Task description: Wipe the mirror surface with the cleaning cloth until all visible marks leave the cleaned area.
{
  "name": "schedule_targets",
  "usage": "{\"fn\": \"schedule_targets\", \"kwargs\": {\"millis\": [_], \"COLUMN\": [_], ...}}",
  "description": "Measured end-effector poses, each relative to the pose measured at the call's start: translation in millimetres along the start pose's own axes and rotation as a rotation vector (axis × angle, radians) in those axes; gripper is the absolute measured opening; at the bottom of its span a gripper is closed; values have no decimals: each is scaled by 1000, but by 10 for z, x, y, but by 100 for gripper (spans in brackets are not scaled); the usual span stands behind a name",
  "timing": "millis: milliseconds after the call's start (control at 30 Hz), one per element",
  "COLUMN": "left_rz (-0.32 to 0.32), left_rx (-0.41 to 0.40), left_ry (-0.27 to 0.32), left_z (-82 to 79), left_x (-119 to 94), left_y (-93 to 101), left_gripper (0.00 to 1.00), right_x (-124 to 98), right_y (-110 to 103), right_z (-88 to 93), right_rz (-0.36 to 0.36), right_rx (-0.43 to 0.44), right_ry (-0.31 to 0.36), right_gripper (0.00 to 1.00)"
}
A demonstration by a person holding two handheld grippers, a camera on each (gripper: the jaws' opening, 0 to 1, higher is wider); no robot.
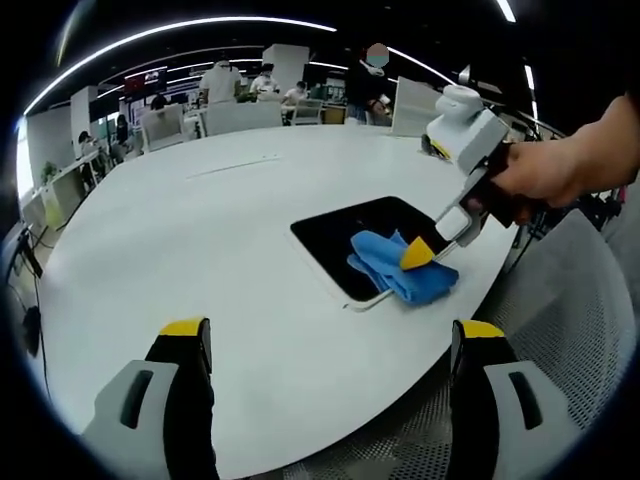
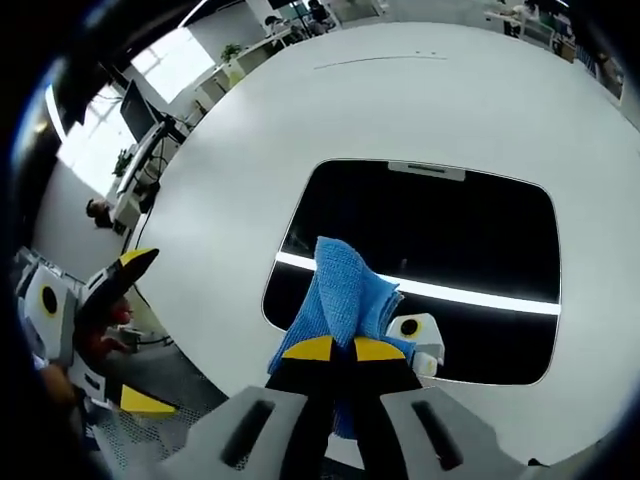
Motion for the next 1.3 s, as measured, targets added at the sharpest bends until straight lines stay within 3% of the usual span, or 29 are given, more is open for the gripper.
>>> {"fn": "schedule_targets", "kwargs": {"millis": [467, 1300], "left_rz": [-4, 4], "left_rx": [7, 1], "left_ry": [1, 1], "left_z": [2, -2], "left_x": [2, 15], "left_y": [2, 20], "left_gripper": [99, 99], "right_x": [-23, -108], "right_y": [102, 326], "right_z": [-11, 31], "right_rz": [-10, -6], "right_rx": [-15, 34], "right_ry": [-18, -2], "right_gripper": [0, 0]}}
Point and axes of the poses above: the point that each gripper's makers call its tool centre point, and the gripper's own axes: x roughly forward along the fingers, y roughly to its right, z roughly out of its underside, the point moved 6 cm from there along -x, roughly backward along the fingers, and after that the axes turned 4 degrees about y, right-handed, at the moved point
